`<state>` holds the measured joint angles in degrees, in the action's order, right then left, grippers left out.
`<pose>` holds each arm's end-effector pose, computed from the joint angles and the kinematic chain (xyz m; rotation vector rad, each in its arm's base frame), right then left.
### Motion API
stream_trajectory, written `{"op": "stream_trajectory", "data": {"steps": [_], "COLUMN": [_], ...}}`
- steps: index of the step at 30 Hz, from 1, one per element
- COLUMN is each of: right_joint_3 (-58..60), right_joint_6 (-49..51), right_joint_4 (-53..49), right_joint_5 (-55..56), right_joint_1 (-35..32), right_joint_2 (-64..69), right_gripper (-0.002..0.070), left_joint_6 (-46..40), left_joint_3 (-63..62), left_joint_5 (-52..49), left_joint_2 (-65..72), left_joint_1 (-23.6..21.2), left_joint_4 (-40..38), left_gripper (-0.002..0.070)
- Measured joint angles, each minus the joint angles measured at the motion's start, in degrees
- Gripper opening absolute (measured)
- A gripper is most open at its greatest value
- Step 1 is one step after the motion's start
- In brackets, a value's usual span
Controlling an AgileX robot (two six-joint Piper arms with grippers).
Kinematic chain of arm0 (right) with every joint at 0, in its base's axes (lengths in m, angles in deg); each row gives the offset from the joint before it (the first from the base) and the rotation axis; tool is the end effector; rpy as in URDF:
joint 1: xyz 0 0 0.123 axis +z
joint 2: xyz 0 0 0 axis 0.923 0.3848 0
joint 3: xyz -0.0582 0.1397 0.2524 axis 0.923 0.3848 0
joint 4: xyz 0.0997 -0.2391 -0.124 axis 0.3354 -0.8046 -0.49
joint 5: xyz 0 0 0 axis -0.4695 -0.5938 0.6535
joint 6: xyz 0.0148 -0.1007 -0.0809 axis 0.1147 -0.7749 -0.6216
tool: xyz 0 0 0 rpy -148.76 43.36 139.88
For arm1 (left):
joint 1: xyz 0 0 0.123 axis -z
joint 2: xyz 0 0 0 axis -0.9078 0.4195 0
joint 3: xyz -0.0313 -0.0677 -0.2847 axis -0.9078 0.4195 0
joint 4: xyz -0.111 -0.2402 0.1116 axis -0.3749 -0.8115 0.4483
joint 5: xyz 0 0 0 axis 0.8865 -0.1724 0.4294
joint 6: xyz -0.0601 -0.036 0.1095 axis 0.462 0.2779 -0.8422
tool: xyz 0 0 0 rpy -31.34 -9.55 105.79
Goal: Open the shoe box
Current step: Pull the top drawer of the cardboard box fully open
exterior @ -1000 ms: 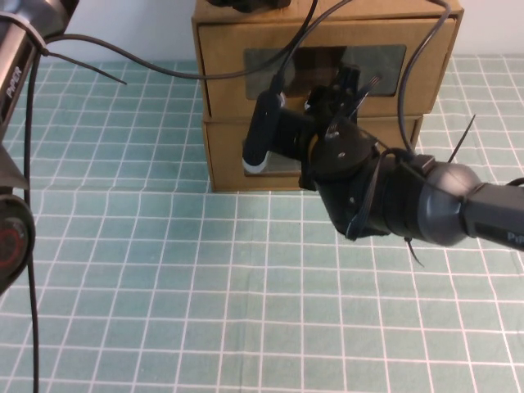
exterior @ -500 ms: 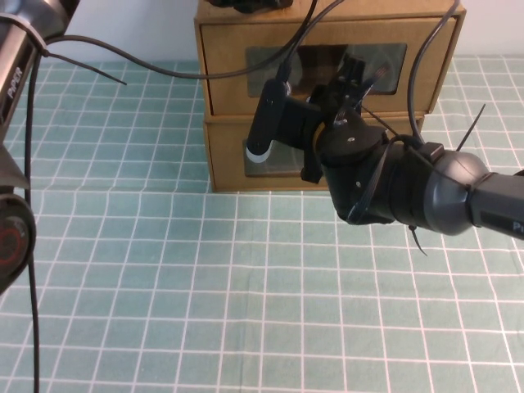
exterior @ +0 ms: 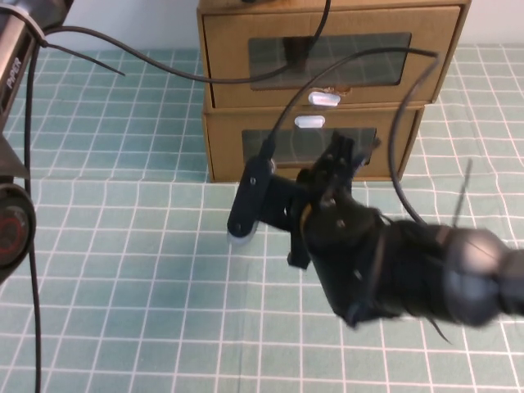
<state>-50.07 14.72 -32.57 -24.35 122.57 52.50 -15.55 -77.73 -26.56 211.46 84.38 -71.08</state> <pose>0.3181 0.3154 0.1980 -1.2592 1.7232 -0.5616 0.4985 -0.2579 0.3765 0.9619 1.9701 -0.7865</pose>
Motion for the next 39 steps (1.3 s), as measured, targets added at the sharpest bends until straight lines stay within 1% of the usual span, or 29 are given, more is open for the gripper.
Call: {"op": "stream_trajectory", "data": {"steps": [3,5,7,9,11,13,16,18,20,27,32,35,39], "right_joint_3": [3.14,3.80,3.94,3.25,1.92,0.35,-2.37,-4.32,-6.18,-11.48,-15.16,-16.36,-16.65], "right_joint_6": [2.57,4.53,5.73,5.62,5.54,5.54,5.54,5.54,4.96,3.90,-0.85,-6.76,-12.90], "right_joint_4": [-0.95,-3.84,-8.75,-10.88,-11.99,-12.81,-13.15,-13.28,-13.36,-13.50,-13.64,-12.55,-11.20], "right_joint_5": [-1.57,-4.09,-7.57,-7.46,-4.55,-1.12,0.88,1.43,2.05,7.20,7.49,7.58,8.63], "right_joint_1": [2.17,2.56,2.13,0.96,-0.91,-3.32,-6.30,-7.98,-9.03,-11.23,-12.64,-12.74,-13.08], "right_joint_2": [-3.66,-4.43,-4.54,-4.54,-4.54,-4.54,-3.87,-2.76,-1.04,4.58,8.89,9.78,9.85], "right_gripper": [-0.0010,-0.0010,-0.0006,0.0016,0.0073,0.0162,0.0281,0.0318,0.0336,0.0343,0.0341,0.0314,0.0260], "left_joint_6": [0.25,0.35,0.47,0.47,0.47,0.47,0.47,0.47,0.47,-0.20,-1.32,-2.07,-2.93], "left_joint_3": [-0.10,-0.10,-0.10,-0.10,-0.10,-0.10,-0.10,-0.10,-0.10,-0.10,-0.10,-0.10,-0.10], "left_joint_5": [0.00,0.00,0.00,0.00,0.09,0.09,0.09,0.09,0.09,0.09,0.22,0.43,0.47], "left_joint_2": [0.08,0.08,0.08,0.08,0.08,0.08,0.08,0.08,0.08,0.08,0.08,0.08,0.08], "left_joint_1": [0.00,0.00,0.00,0.00,0.00,0.00,0.00,0.00,0.00,0.00,-0.14,-0.38,-0.48], "left_joint_4": [-0.10,-0.10,-0.23,-0.31,-0.31,-0.45,-0.45,-0.45,-0.45,-0.45,-0.28,-0.23,0.13], "left_gripper": [-0.0005,-0.0005,-0.0005,-0.0005,-0.0005,-0.0005,-0.0005,-0.0005,-0.0005,-0.0005,-0.0005,-0.0005,-0.0005]}}
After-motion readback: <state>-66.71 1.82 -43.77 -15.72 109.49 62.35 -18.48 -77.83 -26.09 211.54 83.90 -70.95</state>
